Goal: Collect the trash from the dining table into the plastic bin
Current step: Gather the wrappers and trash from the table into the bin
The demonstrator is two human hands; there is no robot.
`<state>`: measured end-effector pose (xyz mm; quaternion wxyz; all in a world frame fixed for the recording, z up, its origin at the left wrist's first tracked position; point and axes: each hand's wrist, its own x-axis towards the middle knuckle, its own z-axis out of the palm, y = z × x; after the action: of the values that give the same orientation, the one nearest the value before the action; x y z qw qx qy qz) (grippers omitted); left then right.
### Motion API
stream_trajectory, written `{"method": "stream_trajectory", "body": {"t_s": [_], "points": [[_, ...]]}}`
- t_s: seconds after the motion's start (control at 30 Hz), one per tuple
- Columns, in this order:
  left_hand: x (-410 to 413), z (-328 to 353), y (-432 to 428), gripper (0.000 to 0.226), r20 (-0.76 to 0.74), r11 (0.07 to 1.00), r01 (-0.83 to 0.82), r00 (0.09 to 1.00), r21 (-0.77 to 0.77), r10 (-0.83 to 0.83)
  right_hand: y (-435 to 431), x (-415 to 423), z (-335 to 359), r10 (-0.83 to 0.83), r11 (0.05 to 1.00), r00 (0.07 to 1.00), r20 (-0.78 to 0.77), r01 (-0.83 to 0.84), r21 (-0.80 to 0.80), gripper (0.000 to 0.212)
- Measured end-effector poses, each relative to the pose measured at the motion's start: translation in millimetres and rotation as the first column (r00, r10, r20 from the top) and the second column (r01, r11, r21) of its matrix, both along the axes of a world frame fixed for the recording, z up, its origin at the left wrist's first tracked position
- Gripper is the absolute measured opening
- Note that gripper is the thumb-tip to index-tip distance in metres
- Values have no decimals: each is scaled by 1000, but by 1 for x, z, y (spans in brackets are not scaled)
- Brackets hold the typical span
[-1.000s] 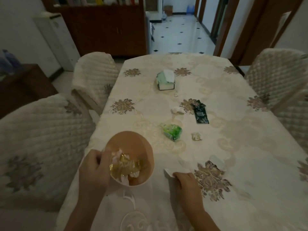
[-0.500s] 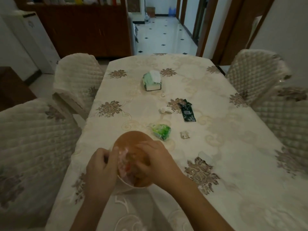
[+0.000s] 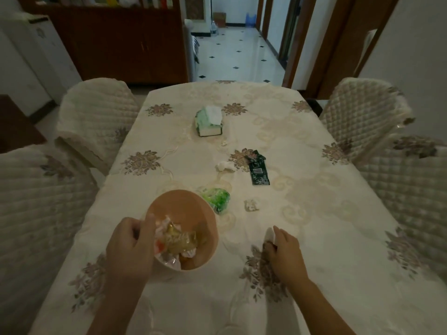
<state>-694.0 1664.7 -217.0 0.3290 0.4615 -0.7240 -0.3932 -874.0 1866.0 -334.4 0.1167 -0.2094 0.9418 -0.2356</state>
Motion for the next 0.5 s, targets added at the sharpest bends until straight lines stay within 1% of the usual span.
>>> {"method": "stream_trajectory", "body": {"t_s": [0.07,0.1,0.17,0.2,0.23,0.3,0.37,0.43,0.5], "points": [[0,0,0,37,-15,1000,-8,1000,-20,8,-1,2,-10,33,999,995,-98,-34,-13,34],[0,1,0,37,-19,999,-11,1000,-37,10,0,2,-14,24,999,989,-146,-29,-34,32],[3,1,-1,39,-26,997,-21,999,-74,19,-1,2,-16,1,998,978,-209,-15,-64,35],[4,1,-2,39,-29,996,-30,999,-85,28,-3,2,-15,11,995,979,-205,-31,-96,36],[4,1,-4,38,-28,995,-48,999,-84,45,-7,0,-11,15,986,981,-196,-47,-161,34],[4,1,-6,37,-23,995,-86,996,-58,85,-20,-6,0,21,947,988,-152,-69,-315,31],[3,1,-8,38,-14,993,-113,994,-30,113,-41,-19,15,19,907,988,-152,-81,-413,33],[1,1,-11,40,2,991,-134,991,-9,134,-65,-37,25,-7,885,990,-140,-58,-461,40],[0,1,-14,41,23,990,-144,989,-3,144,-84,-55,28,-31,903,998,-46,9,-429,46]]}}
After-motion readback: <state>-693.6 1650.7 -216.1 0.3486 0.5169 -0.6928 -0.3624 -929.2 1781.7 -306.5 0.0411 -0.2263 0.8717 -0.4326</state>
